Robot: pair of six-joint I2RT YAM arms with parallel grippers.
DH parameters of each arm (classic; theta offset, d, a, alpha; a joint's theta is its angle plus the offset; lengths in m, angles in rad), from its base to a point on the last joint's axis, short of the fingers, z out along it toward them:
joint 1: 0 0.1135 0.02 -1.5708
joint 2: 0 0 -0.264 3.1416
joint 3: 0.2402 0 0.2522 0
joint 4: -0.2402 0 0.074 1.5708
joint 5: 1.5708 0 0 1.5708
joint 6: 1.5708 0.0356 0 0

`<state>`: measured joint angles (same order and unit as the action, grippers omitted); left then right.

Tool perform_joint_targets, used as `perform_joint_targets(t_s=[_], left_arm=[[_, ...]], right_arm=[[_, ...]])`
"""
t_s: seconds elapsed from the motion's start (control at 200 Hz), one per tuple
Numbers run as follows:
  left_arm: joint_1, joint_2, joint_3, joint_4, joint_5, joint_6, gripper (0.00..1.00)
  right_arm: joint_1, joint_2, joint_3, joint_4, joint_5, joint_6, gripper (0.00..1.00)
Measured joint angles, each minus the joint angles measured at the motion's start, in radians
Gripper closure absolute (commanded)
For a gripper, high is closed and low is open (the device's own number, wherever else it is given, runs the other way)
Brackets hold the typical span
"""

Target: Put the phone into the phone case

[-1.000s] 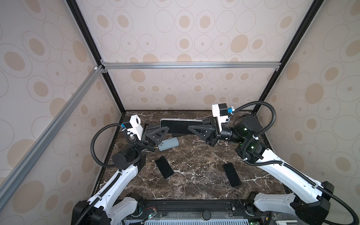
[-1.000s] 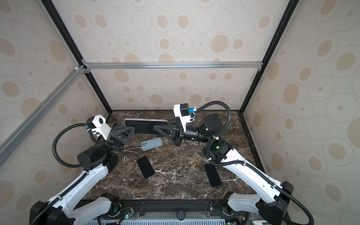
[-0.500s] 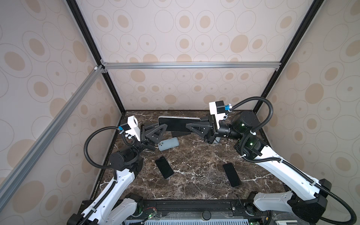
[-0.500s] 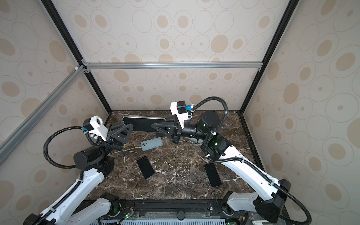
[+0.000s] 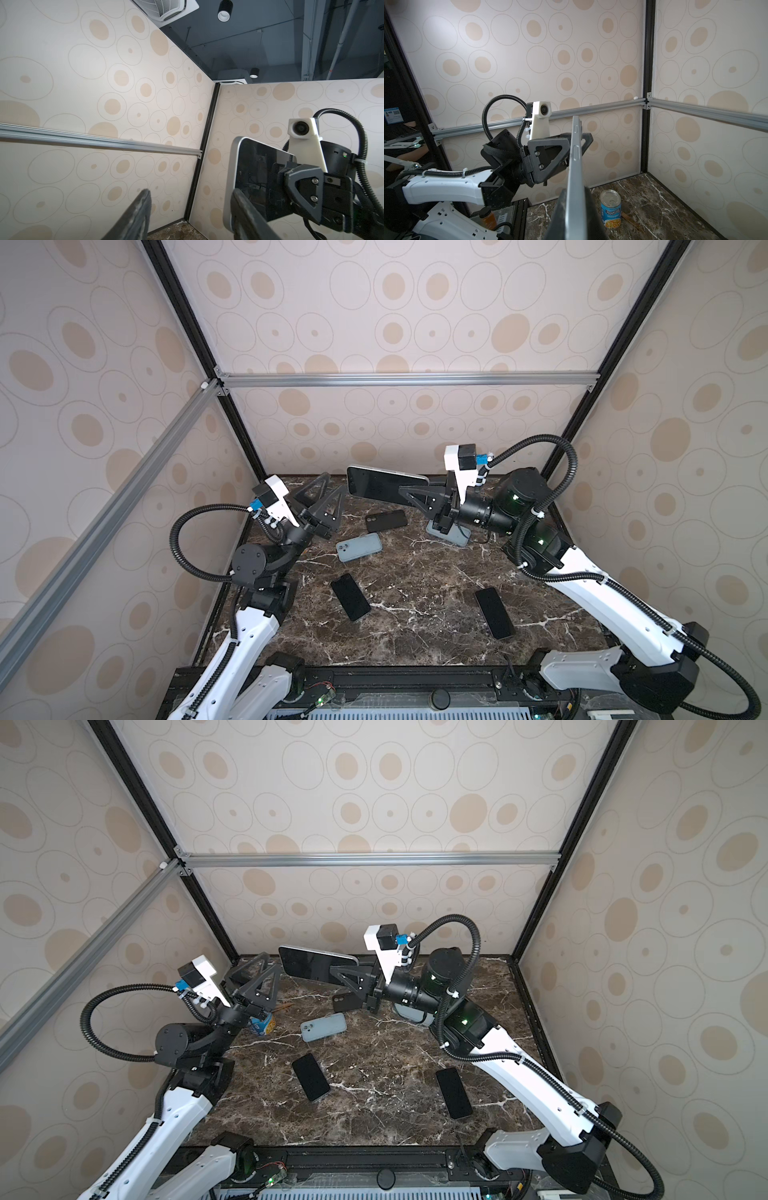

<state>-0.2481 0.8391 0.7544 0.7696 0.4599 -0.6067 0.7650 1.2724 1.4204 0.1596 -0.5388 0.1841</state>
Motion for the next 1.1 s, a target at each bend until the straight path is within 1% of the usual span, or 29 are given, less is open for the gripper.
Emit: perform_joint_targets(t_s=[0.06,0.09,0.22,0.36,0.485,0.595,0.78,0.87,1.1], left_arm=[[0.000,-0.008,0.005,-0.025,-0.017,0.024,0.33],[0.000,-0.012,0.006,-0.036,-0.024,0.034,0.31],[0.000,-0.032,0.006,-0.084,-0.069,0.084,0.31],[0.001,-0.039,0.022,-0.167,-0.167,0.146,0.34],[0.001,-0.002,0.080,-0.291,-0.285,0.191,0.37],[0.002,0.065,0.132,-0.410,-0.354,0.211,0.42],[-0.010,0.209,0.156,-0.578,-0.380,0.201,0.51],[-0.041,0.299,0.161,-0.637,-0.383,0.193,0.52],[-0.156,0.571,0.164,-0.707,-0.385,0.173,0.65]], right_arm=[[-0.001,0.004,0.001,-0.001,0.011,-0.003,1.00],[-0.001,0.007,0.001,-0.002,0.018,-0.005,1.00],[-0.003,0.023,0.001,-0.008,0.056,-0.006,1.00],[-0.005,0.029,0.006,-0.062,0.143,-0.010,1.00],[-0.006,0.053,0.066,-0.171,0.267,-0.010,1.00],[-0.010,0.076,0.122,-0.269,0.378,-0.010,1.00],[-0.018,0.077,0.123,-0.387,0.486,-0.014,1.00],[-0.024,0.075,0.113,-0.423,0.515,-0.026,1.00],[-0.048,0.037,0.041,-0.469,0.539,-0.049,1.00]])
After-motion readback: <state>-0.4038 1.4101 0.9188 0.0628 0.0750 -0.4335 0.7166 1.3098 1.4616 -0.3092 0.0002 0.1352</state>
